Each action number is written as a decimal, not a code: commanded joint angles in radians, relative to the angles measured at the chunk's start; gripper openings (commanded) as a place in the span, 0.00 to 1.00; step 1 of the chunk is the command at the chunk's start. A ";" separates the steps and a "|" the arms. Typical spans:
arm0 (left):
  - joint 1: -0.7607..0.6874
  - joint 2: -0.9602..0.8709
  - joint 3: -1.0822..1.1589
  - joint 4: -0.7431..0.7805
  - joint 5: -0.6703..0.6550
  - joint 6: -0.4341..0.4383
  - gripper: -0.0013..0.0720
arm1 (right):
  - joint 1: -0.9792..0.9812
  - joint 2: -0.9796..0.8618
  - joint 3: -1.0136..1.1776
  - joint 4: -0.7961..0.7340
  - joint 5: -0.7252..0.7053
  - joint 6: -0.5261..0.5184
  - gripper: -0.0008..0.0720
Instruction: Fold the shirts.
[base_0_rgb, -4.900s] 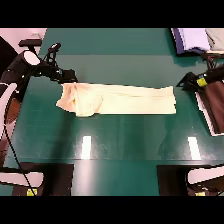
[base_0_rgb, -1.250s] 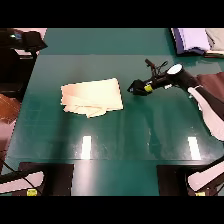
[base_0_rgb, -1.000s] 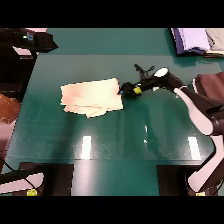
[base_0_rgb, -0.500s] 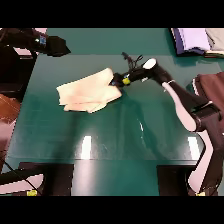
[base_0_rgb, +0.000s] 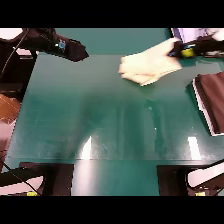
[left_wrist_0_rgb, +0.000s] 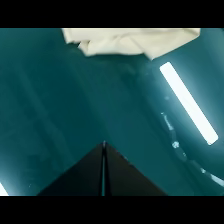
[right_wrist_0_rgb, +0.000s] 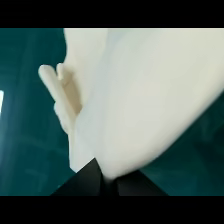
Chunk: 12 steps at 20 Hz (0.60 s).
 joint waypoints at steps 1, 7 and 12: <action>-0.015 -0.001 0.000 0.000 0.015 -0.001 0.05 | -0.230 0.094 0.002 -0.064 0.027 0.026 0.03; -0.015 -0.001 0.000 0.000 0.015 -0.009 0.05 | -0.451 0.118 0.002 -0.062 -0.042 0.028 0.03; -0.015 -0.001 0.000 0.000 0.014 -0.009 0.05 | -0.491 0.148 0.005 -0.019 -0.150 0.017 0.03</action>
